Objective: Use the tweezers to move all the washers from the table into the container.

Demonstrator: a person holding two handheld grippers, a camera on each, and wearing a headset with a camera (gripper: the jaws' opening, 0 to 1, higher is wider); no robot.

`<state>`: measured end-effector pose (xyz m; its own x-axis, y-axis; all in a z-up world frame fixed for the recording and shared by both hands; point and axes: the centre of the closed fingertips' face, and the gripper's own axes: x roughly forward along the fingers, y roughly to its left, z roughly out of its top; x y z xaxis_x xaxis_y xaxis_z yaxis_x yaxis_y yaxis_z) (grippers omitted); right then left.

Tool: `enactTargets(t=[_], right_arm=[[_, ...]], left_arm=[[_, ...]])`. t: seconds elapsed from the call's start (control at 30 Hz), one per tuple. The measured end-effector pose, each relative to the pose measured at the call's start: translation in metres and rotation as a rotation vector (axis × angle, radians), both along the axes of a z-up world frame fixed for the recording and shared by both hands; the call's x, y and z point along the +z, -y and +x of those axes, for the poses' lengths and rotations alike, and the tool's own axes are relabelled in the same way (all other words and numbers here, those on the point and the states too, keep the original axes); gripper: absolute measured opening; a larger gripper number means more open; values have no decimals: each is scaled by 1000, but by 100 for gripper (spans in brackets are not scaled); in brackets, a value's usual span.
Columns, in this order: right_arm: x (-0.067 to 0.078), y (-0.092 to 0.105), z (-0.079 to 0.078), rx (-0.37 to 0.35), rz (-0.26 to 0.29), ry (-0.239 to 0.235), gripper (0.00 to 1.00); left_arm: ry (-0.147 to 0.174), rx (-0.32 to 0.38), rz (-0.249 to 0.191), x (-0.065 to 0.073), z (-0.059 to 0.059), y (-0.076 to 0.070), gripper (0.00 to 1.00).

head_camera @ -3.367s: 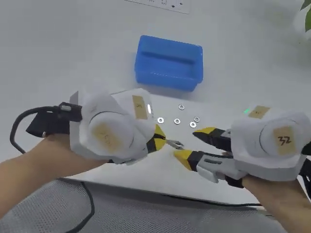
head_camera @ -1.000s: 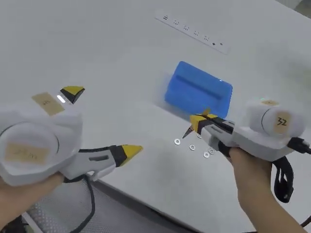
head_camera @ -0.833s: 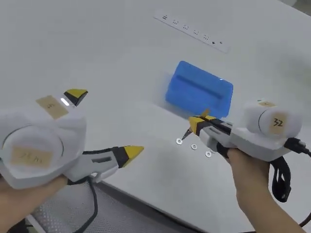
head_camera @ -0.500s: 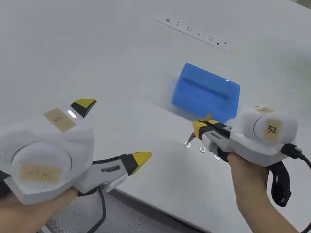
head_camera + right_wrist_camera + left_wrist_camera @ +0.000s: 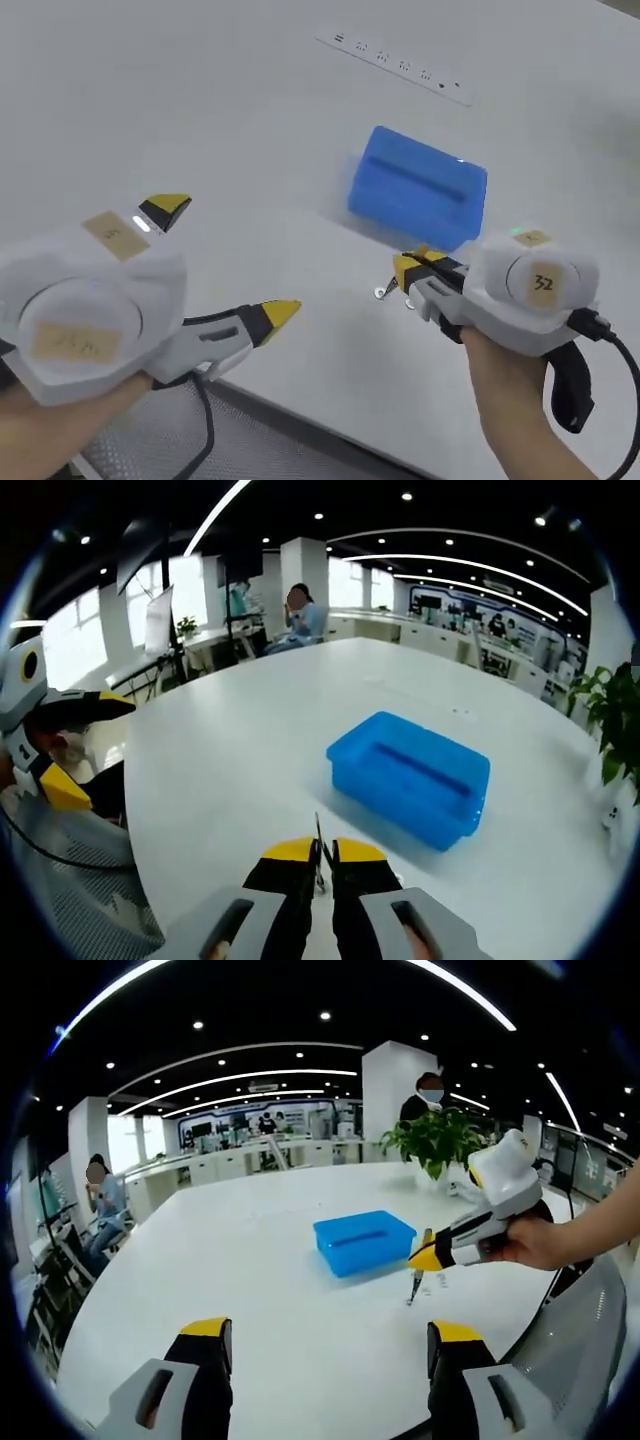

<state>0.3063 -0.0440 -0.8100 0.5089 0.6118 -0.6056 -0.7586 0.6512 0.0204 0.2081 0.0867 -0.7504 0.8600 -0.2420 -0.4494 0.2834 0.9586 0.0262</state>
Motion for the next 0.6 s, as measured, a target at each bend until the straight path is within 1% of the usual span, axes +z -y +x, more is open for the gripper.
enactTargets(t=[0.1, 0.2, 0.27, 0.33, 0.37, 0.4, 0.5, 0.53, 0.6], right_arm=[[0, 5, -3, -20, 13, -6, 2], [-1, 10, -8, -30, 16, -7, 2], [-1, 13, -10, -46, 26, -26, 2], [-2, 16, -7, -67, 31, -45, 2], [-2, 16, -7, -82, 40, -65, 2], [-2, 16, -5, -92, 50, -84, 2], [-2, 15, -3, -84, 51, -89, 2], [-2, 16, -3, -98, 66, -113, 2], [-1, 17, 0, -115, 84, -124, 2]], left_arm=[[-5, 3, 5, 0, -2, -3, 81], [2, 11, 15, 2, -3, -7, 80], [1, 21, 12, 1, -4, -9, 80], [-14, 36, 10, -3, -5, -12, 79], [-18, 41, 14, -5, -5, -13, 79], [-13, 44, 19, -6, -5, -14, 79], [-17, 46, 20, -8, -5, -15, 79], [-19, 45, 23, -8, -5, -15, 80], [-15, 44, 28, -6, -4, -15, 80]])
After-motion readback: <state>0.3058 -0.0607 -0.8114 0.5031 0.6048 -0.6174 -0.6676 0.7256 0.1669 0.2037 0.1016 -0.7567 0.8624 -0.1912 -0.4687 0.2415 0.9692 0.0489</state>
